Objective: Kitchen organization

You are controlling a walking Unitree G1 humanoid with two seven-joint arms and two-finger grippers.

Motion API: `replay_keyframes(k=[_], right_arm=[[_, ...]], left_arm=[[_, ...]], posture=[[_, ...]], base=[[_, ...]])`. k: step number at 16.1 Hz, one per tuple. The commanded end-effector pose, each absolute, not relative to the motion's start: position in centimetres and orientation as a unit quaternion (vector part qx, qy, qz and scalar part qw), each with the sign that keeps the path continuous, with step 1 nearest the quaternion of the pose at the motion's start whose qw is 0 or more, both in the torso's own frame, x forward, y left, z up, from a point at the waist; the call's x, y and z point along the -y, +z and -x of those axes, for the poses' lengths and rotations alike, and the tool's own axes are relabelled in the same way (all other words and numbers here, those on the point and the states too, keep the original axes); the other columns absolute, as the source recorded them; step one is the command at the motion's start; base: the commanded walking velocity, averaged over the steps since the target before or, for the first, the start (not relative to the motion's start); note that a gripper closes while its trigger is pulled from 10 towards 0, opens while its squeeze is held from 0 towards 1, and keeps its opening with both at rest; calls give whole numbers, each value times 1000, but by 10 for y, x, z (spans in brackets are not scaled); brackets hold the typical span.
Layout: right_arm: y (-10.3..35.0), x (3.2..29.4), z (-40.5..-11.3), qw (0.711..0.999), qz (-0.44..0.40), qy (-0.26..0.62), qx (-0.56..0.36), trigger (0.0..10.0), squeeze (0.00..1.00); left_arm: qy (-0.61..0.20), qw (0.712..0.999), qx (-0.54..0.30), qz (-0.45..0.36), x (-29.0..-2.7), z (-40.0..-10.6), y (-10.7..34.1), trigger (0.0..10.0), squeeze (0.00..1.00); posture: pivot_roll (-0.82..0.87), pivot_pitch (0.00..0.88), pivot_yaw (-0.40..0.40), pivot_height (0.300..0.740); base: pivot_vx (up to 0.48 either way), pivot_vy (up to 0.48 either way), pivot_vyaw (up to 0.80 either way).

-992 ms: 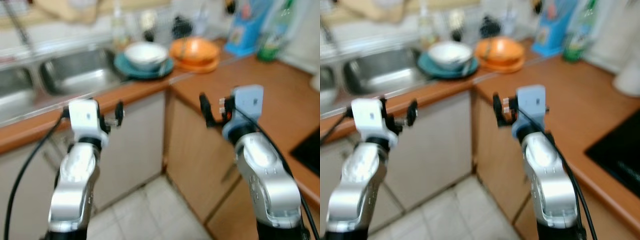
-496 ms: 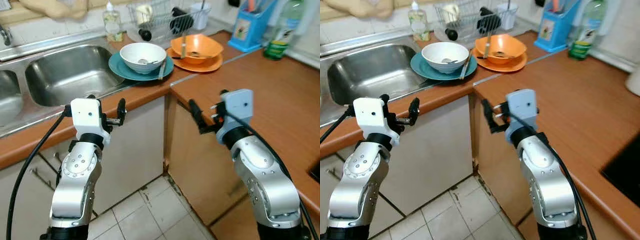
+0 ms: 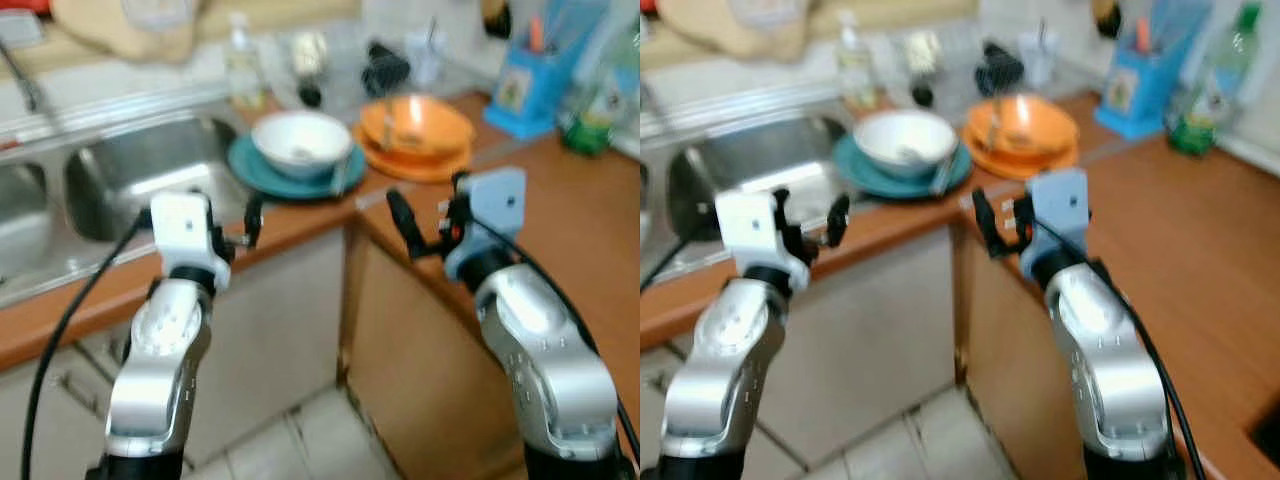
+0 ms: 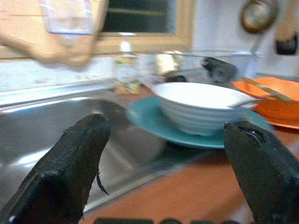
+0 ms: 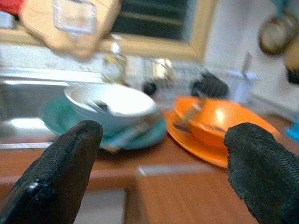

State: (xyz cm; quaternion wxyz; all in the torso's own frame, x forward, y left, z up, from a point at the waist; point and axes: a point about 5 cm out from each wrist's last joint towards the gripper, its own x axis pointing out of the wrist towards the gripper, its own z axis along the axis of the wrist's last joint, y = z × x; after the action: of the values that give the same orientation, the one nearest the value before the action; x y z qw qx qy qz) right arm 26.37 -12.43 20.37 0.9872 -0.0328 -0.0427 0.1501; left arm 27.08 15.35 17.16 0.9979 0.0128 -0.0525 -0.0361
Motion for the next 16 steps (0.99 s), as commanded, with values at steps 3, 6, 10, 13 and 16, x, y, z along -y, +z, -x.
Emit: replay_keyframes(k=[3,6,10,13,16], right_arm=[[209,111,-261,977,48,197,58,10000,0],[211,106,-258,975,37,210,64,10000,0],[217,113,-259,979,15,187,78,10000,0],[222,120,-261,980,12,177,86,10000,0],[227,126,-263,981,6,169,95,10000,0]], left_arm=[[-18,999,48,-18,-166,-270,172,10000,0],[-19,998,49,-19,-167,-268,172,10000,0],[-43,998,46,-22,-163,-272,173,10000,0],[-53,997,48,-20,-158,-273,173,10000,0],[-58,997,49,-17,-157,-274,174,10000,0]], posture=[[-67,0,23,740],[-56,0,22,740],[-67,0,36,740],[-68,0,37,740],[-62,0,27,740]], base=[[307,0,533],[312,0,800],[314,0,200],[311,0,0],[310,0,0]])
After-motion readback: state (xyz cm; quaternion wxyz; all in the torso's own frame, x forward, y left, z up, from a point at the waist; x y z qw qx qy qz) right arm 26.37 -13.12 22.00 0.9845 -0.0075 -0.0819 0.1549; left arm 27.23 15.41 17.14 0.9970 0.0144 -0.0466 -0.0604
